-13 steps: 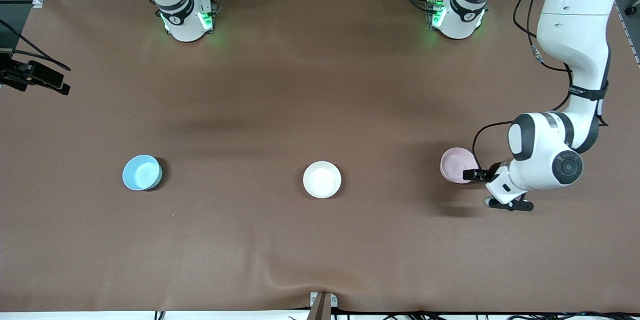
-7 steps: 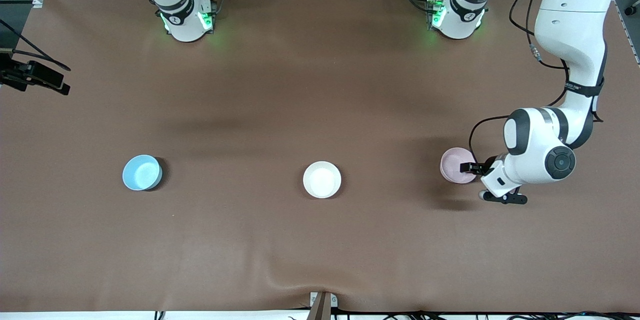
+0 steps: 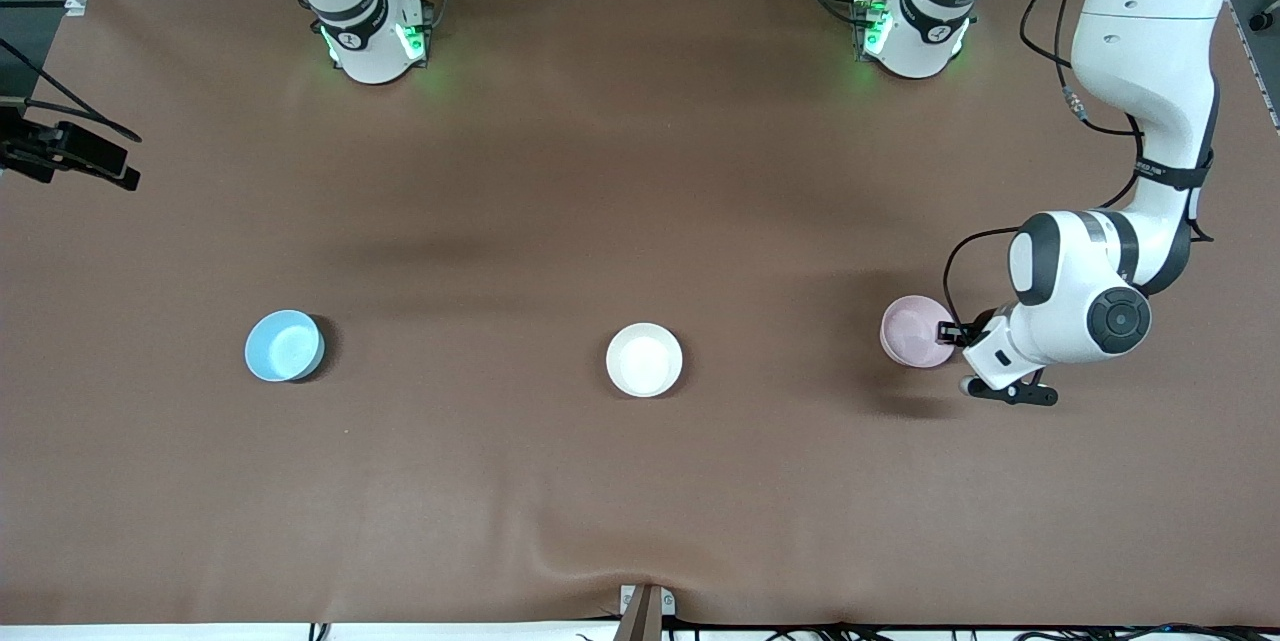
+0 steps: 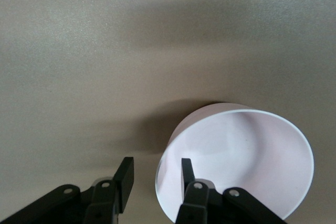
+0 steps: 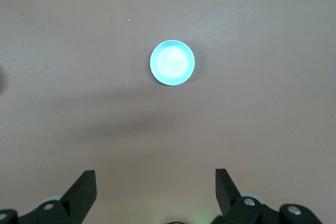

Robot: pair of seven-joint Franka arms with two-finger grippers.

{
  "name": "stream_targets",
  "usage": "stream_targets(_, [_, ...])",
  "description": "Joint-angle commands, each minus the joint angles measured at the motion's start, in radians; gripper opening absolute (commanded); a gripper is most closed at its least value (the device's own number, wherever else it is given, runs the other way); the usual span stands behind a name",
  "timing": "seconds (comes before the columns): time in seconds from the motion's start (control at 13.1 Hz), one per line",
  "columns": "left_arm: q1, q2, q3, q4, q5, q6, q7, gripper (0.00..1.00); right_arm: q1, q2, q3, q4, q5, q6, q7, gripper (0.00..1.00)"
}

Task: Stack pink and blue bowls on white bowl
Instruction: 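Lower the left gripper and grasp the pink bowl rim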

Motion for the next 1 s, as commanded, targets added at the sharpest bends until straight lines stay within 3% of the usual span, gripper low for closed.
stream_targets(0.0, [-0.006,-0.031,-0.001,-0.036,0.02,0.019,-0.009,0.42,-0.004,-0.014,0.003,-0.011,-0.002,0.0,-0.004,1.0])
stream_targets(0.23, [-0.011,-0.028,-0.001,-0.033,0.02,0.02,-0.014,0.35,-0.004,-0.014,0.003,-0.011,-0.002,-0.005,-0.004,1.0])
stream_targets(0.69, [-0.012,-0.025,-0.001,-0.024,0.018,0.02,-0.014,0.02,-0.002,-0.014,0.003,-0.011,-0.002,-0.007,-0.004,1.0])
stream_targets(0.92, [-0.012,-0.031,-0.004,-0.012,0.008,0.016,-0.022,0.0,-0.002,-0.014,0.003,-0.011,-0.002,-0.007,-0.004,1.0])
